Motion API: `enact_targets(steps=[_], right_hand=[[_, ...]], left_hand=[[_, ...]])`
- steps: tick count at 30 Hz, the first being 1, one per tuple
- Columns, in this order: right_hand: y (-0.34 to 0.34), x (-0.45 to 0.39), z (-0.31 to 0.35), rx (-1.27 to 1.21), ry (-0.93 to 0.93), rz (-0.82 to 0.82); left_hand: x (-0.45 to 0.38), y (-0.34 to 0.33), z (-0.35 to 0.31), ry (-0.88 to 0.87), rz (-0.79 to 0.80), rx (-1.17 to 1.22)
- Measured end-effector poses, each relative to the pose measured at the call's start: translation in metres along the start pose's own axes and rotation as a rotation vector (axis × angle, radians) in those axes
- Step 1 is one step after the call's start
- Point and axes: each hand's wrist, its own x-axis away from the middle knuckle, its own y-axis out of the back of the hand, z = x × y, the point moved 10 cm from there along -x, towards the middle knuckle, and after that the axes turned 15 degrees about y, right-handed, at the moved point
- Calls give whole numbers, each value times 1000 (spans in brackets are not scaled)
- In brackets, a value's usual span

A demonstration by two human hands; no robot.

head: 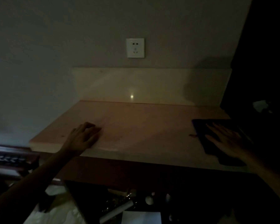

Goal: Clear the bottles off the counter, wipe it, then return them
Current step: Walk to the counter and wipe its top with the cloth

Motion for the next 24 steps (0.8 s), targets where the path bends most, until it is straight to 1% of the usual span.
enact_targets(steps=[4,8,12,18,21,24], right_hand=[[-3,-26,58,-18,109,-3],[-18,-85,138,3,272,-16],[-27,-154,239,10,434,-21],[-48,-258,395,-20,707,40],[-60,-292,482,-19,858,51],[-69,-304,565,-42,1015,72]], left_hand=[[7,12,41,52,-21,-32],[-4,19,73,78,-13,-27],[-13,13,81,28,-4,-43],[-16,13,78,-18,-74,-16],[-18,9,82,-13,-76,-12],[-18,11,80,-46,-93,20]])
